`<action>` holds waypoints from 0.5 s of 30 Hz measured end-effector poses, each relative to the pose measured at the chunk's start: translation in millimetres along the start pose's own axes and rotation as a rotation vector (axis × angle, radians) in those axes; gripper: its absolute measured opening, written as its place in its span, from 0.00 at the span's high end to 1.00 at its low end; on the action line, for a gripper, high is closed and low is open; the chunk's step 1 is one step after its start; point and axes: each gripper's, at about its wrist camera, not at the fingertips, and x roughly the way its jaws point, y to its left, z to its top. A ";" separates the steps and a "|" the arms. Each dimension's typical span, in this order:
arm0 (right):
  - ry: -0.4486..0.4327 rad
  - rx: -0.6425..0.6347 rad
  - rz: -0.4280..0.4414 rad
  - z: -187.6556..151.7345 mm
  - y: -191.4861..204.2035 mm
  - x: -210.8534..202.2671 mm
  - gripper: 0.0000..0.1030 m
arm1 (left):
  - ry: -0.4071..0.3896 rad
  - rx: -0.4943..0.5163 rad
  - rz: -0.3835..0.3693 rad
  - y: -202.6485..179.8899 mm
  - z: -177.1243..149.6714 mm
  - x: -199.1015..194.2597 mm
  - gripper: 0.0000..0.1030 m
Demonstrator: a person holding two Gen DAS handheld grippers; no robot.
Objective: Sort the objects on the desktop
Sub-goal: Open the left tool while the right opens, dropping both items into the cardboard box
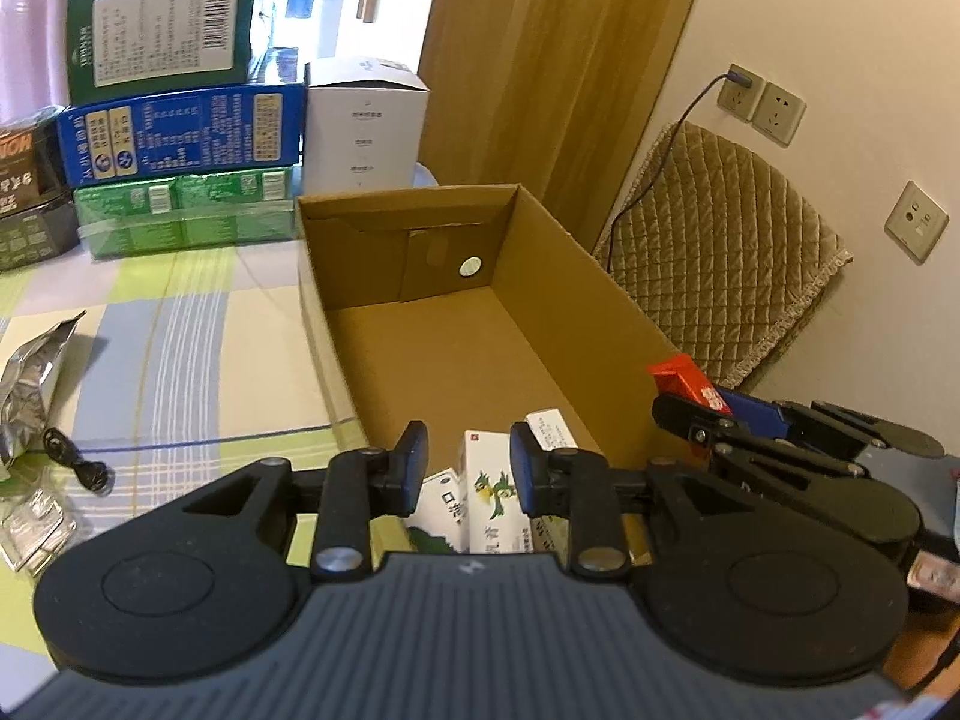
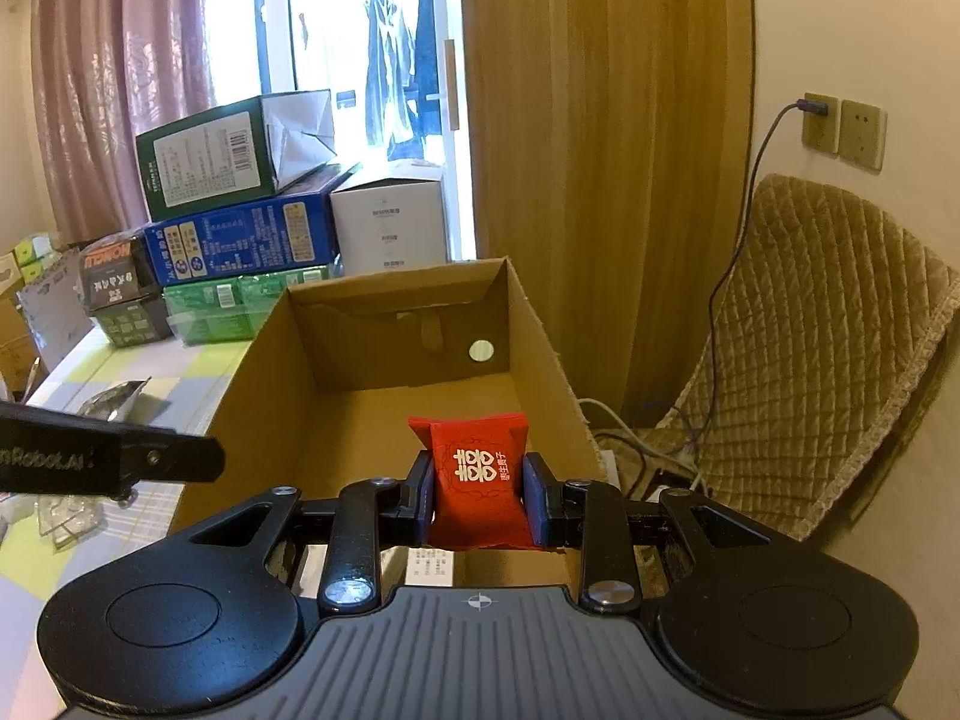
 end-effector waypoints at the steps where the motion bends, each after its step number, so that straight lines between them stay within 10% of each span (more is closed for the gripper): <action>1: 0.000 0.001 0.002 0.6 1.1 0.7 0.74 | -0.001 -0.004 0.001 1.6 -1.4 -1.3 0.75; 15: -0.060 0.062 0.017 2.3 -2.3 -26.1 0.48 | -0.027 -0.022 0.030 21.5 -25.9 -32.2 0.61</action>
